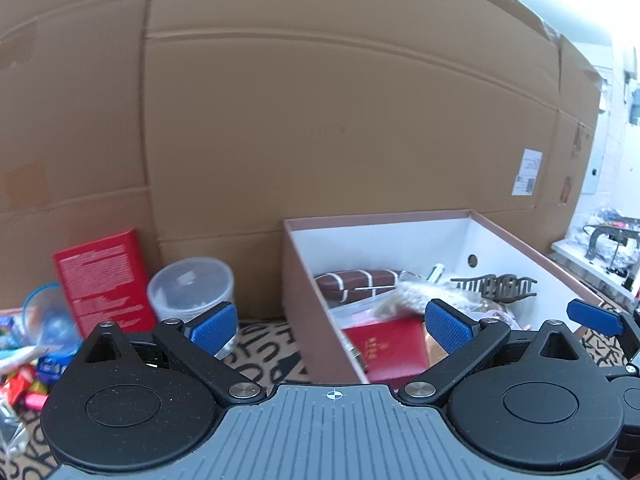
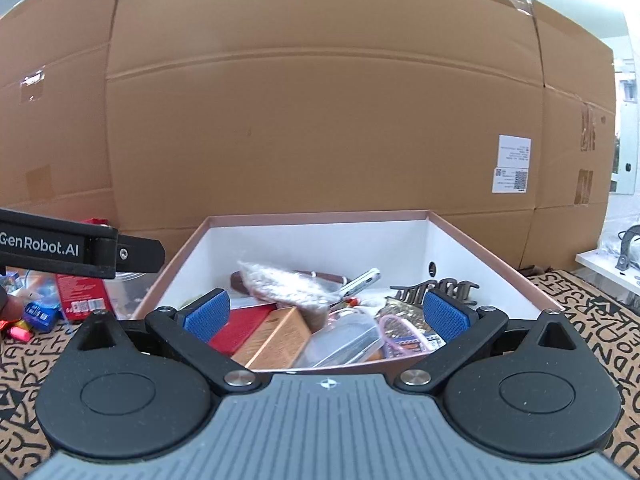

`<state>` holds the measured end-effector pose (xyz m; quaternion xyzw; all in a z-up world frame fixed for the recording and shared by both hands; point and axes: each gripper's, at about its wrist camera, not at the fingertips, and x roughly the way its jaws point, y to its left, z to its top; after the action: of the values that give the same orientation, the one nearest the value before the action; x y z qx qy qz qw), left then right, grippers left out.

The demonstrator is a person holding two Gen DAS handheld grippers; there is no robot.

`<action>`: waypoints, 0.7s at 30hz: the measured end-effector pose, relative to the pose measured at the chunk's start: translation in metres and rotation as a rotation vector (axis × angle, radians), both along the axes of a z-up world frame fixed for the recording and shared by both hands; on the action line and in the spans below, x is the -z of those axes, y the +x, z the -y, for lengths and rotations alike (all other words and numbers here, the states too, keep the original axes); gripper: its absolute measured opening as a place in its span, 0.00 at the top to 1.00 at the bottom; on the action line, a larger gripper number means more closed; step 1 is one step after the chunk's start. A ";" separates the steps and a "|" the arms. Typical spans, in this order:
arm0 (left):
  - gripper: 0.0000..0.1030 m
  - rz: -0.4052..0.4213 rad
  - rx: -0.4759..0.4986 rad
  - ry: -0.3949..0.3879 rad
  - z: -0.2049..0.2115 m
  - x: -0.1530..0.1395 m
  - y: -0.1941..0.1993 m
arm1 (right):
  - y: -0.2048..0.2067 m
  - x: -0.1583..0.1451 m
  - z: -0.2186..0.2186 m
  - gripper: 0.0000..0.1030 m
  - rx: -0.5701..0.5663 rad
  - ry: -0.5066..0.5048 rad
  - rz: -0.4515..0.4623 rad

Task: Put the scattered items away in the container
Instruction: 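Return both tools to the item pile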

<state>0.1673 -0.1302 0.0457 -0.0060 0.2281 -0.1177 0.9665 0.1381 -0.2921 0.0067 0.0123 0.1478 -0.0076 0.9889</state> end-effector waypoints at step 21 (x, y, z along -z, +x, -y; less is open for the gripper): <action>0.00 -0.024 -0.165 -0.073 -0.115 -0.002 -0.040 | -0.030 -0.026 -0.103 0.00 0.029 -0.141 0.036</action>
<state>0.1270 -0.0148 0.0475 -0.0615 0.2341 -0.0459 0.9692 0.1082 -0.1893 0.0326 -0.0552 0.1291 -0.0323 0.9896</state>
